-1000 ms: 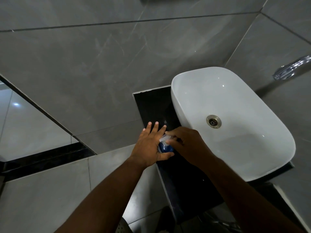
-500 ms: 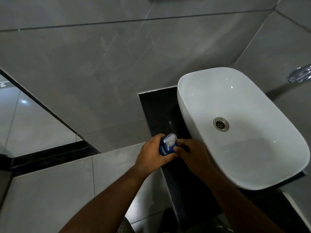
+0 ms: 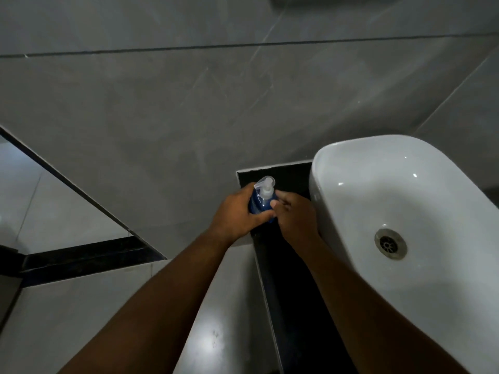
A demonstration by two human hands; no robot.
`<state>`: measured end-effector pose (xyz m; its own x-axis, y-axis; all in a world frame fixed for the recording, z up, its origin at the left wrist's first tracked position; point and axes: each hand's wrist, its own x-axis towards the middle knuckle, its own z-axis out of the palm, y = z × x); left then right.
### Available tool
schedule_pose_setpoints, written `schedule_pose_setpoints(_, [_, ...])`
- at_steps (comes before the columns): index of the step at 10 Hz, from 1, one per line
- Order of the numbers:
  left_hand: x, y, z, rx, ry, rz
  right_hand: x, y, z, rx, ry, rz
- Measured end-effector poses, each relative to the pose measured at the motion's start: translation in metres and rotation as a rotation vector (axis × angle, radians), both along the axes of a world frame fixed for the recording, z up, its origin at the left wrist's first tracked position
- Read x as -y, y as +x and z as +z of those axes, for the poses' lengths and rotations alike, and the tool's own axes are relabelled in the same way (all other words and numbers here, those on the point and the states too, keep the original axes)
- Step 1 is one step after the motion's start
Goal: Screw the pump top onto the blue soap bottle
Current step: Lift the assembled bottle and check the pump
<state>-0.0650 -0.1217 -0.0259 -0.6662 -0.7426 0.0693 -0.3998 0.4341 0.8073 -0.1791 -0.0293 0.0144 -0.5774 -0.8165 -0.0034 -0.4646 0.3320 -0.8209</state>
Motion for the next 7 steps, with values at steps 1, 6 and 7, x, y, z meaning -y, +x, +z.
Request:
schedule_pose_setpoints(1, [0.031, -0.013, 0.002, -0.013, 0.014, 0.013, 0.035, -0.015, -0.002, -0.068, 0.031, 0.01])
schedule_pose_setpoints(6, [0.083, -0.032, 0.012, 0.056, 0.11, 0.003, 0.079, -0.027, 0.014, -0.187, -0.04, 0.127])
schedule_pose_setpoints(7, [0.086, -0.029, 0.017, 0.174, 0.001, -0.038, 0.07, -0.033, 0.071, -0.068, -0.259, 0.067])
